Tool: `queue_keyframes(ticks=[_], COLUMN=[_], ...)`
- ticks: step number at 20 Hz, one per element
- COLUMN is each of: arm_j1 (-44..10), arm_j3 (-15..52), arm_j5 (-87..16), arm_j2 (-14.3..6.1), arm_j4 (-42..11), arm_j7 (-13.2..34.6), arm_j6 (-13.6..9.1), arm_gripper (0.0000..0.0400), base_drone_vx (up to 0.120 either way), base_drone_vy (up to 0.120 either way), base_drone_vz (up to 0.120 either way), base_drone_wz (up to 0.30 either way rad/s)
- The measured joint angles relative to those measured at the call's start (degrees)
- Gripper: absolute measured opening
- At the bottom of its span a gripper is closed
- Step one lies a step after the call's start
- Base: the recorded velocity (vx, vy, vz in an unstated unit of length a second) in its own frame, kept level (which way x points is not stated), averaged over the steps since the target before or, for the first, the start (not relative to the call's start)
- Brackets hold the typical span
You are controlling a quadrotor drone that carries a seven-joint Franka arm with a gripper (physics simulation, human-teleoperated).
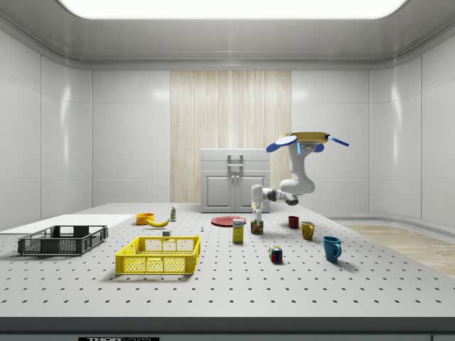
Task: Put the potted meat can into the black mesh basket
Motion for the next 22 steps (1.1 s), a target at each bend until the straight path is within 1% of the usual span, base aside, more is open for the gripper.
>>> queue_keyframes(ticks=[2, 3, 7, 10, 13, 17, 19, 20, 22], arm_j1=[-0.2, -0.2, -0.5, -0.7, -0.9, -1.2, -1.3, -1.4, -1.5], arm_j3=[-0.1, -0.1, 0.0, 1.5, 3.4, 4.9, 5.4, 5.5, 5.8], arm_j5=[0.0, 0.0, 0.1, 1.6, 3.4, 4.9, 5.4, 5.6, 5.9], arm_j2=[-0.3, -0.5, -1.0, -1.1, -1.3, -1.7, -1.9, -2.1, -2.3], arm_j4=[0.1, 0.1, 0.1, -0.1, -0.4, -0.5, -0.6, -0.6, -0.6], arm_j7=[0.1, 0.2, 0.3, 0.7, 1.1, 1.4, 1.5, 1.5, 1.6], arm_j6=[0.3, 0.5, 0.9, 0.5, 0.1, 0.0, 0.1, 0.2, 0.4], arm_gripper=[0.0301, 0.0295, 0.029, 0.0293, 0.0292, 0.0292, 0.0292, 0.0292, 0.0292], base_drone_vx=[0.0, 0.0, 0.0, 0.0, 0.0, 0.0, 0.12, 0.12, 0.12], base_drone_vy=[0.0, 0.0, 0.0, 0.0, 0.0, 0.12, 0.12, 0.08, 0.0], base_drone_vz=[0.0, 0.0, 0.0, 0.013, 0.12, 0.12, 0.12, 0.04, 0.0], base_drone_wz=[0.0, 0.0, 0.0, 0.0, 0.0, 0.0, 0.0, 0.0, 0.0])
